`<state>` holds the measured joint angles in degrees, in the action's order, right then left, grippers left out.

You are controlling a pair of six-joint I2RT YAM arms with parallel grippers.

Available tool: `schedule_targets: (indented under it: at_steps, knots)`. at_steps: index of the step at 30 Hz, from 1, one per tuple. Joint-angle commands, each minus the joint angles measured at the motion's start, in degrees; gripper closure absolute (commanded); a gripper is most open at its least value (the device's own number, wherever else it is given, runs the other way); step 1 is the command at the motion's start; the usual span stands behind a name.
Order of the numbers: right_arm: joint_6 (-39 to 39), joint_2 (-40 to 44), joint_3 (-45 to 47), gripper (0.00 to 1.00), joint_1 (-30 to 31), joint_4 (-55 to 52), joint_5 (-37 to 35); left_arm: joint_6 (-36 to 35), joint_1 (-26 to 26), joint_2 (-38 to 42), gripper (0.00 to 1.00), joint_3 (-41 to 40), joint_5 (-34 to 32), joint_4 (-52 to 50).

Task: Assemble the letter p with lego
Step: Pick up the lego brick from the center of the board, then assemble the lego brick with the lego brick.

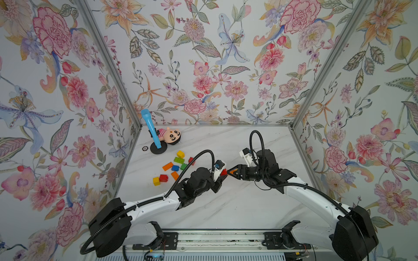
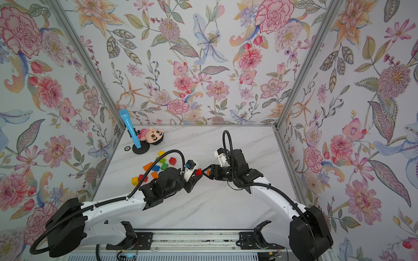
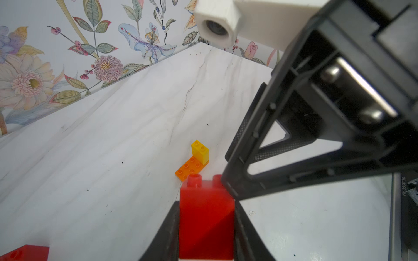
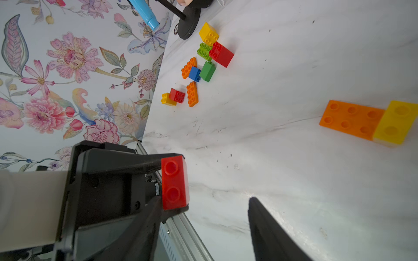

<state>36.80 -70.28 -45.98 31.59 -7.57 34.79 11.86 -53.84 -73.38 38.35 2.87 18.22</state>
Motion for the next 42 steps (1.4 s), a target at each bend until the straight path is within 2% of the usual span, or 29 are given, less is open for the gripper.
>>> schedule_targets:
  at_steps: [1,10,17,19,20,21,23,24,28,32,35,42]
  knots:
    - [0.5,0.2,-2.1,0.41,0.7,1.4,2.9,-1.9,-0.9,0.6,0.82,-0.7,1.3,1.7]
    - [0.1,-1.4,-2.6,0.59,1.9,1.9,4.2,-3.1,-1.9,0.2,0.82,-0.3,1.8,1.4]
    - [-0.1,-1.7,-3.0,0.83,2.0,2.0,4.4,-3.4,-2.0,0.0,0.82,-0.6,1.5,1.8]
    - [-0.1,-1.9,-3.3,0.90,2.0,1.3,3.3,-3.4,-2.1,0.0,0.75,-0.6,0.2,1.7]
    - [-0.1,-1.8,-3.5,0.92,2.0,0.7,1.8,-2.7,-2.0,-0.1,0.63,-0.8,-3.1,1.7]
    - [-0.3,-1.8,-3.8,0.94,2.0,-0.4,-0.3,-1.7,-1.9,0.0,0.57,-1.1,-6.1,1.8]
    - [-1.6,-2.1,-5.5,1.00,2.0,-4.8,-8.7,-0.2,-1.7,1.1,0.36,-2.8,-13.2,3.4]
    - [-2.1,-2.4,-6.1,1.00,2.0,-6.5,-12.9,1.0,-1.3,1.8,0.30,-3.7,-15.6,3.9]
    - [-2.2,-5.4,-9.0,1.00,5.0,-9.8,-30.7,8.6,4.5,7.2,0.20,-10.6,-17.5,10.0]
    - [-0.3,-10.7,-11.3,1.00,10.1,-11.1,-45.6,16.0,11.7,11.9,0.18,-16.1,-17.6,10.8]
    - [2.0,-15.8,-13.9,1.00,11.9,-13.6,-52.2,17.3,14.4,15.6,0.15,-19.4,-18.4,10.6]
    - [6.2,-24.6,-18.8,1.00,14.4,-15.4,-59.1,17.5,17.0,22.6,0.08,-22.9,-21.2,8.3]
